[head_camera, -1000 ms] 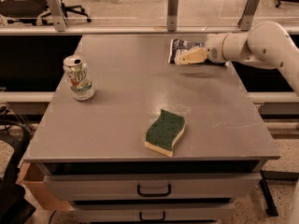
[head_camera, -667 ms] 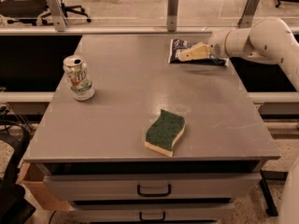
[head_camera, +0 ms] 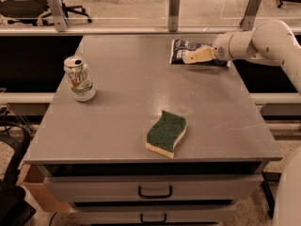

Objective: Pick blue chip bag

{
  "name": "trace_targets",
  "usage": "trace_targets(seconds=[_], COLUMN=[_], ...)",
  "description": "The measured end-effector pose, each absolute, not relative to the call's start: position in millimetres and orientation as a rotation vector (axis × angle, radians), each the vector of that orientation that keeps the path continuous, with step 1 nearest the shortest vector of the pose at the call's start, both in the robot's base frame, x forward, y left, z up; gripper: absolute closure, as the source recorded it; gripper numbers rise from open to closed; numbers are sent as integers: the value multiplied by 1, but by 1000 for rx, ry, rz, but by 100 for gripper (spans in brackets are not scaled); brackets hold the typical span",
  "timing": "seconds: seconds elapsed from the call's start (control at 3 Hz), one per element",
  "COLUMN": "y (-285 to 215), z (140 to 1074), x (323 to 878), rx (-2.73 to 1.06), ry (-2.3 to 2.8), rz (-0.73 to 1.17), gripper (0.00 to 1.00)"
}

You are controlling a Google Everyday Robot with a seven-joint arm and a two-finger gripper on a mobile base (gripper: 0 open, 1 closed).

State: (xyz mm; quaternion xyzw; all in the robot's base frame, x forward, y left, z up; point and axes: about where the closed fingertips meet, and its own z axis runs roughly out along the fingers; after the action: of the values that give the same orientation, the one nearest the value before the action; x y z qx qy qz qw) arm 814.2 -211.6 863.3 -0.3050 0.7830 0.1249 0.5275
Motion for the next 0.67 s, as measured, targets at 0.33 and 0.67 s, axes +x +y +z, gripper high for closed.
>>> trace_targets(seconds=[0.33, 0.67], y=[-210, -202], z=[844, 824], x=[813, 812], rx=[-698, -672], ry=[1895, 1911], rz=[337, 378], gripper=[0, 18])
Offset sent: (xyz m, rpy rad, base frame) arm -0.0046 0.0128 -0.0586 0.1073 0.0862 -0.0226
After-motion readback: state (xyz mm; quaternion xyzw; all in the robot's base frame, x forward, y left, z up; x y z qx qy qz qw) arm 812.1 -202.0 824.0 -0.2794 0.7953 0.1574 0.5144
